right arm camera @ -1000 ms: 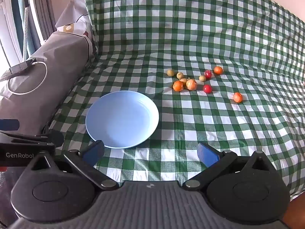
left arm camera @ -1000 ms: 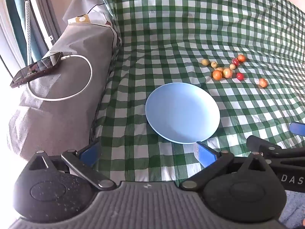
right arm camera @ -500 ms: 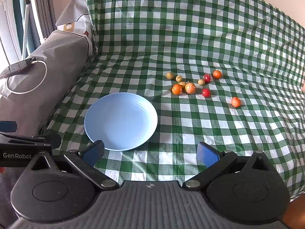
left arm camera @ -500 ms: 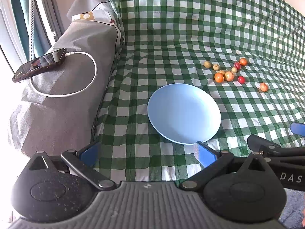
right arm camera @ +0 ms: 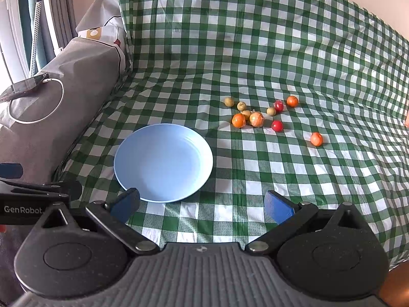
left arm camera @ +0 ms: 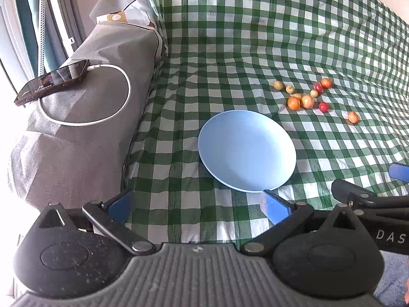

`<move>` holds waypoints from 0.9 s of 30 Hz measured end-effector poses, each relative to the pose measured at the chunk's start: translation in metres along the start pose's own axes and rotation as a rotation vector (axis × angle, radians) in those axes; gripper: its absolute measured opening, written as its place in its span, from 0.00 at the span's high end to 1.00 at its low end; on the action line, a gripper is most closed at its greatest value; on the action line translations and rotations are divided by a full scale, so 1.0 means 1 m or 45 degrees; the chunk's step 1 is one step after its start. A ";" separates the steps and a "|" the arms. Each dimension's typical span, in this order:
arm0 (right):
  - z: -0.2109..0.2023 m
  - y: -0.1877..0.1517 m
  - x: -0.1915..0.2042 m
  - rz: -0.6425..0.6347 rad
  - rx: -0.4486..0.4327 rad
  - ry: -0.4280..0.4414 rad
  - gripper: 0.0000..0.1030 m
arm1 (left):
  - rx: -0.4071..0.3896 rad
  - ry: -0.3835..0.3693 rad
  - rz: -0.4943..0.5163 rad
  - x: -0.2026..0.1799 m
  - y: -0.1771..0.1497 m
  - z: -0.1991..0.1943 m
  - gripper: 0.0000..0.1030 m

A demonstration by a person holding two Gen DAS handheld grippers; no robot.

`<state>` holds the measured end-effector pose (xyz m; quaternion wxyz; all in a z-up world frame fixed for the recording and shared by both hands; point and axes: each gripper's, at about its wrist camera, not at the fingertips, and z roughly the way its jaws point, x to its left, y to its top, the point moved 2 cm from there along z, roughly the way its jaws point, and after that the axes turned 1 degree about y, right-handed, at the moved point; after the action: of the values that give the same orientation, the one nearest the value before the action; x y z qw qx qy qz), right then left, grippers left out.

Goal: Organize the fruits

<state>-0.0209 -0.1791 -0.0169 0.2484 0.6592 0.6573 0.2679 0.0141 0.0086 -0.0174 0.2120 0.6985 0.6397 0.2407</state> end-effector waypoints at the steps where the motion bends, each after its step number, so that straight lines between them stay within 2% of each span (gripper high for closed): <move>1: 0.000 0.000 0.000 0.001 0.001 0.001 0.01 | 0.002 -0.001 0.002 0.000 0.000 0.000 0.00; 27: 0.004 -0.003 -0.004 0.020 0.017 0.012 0.01 | 0.039 -0.004 0.001 -0.005 -0.001 0.007 0.00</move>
<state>-0.0204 -0.1835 -0.0218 0.2386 0.6647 0.6550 0.2687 0.0176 0.0035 -0.0242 0.2024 0.7024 0.6426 0.2298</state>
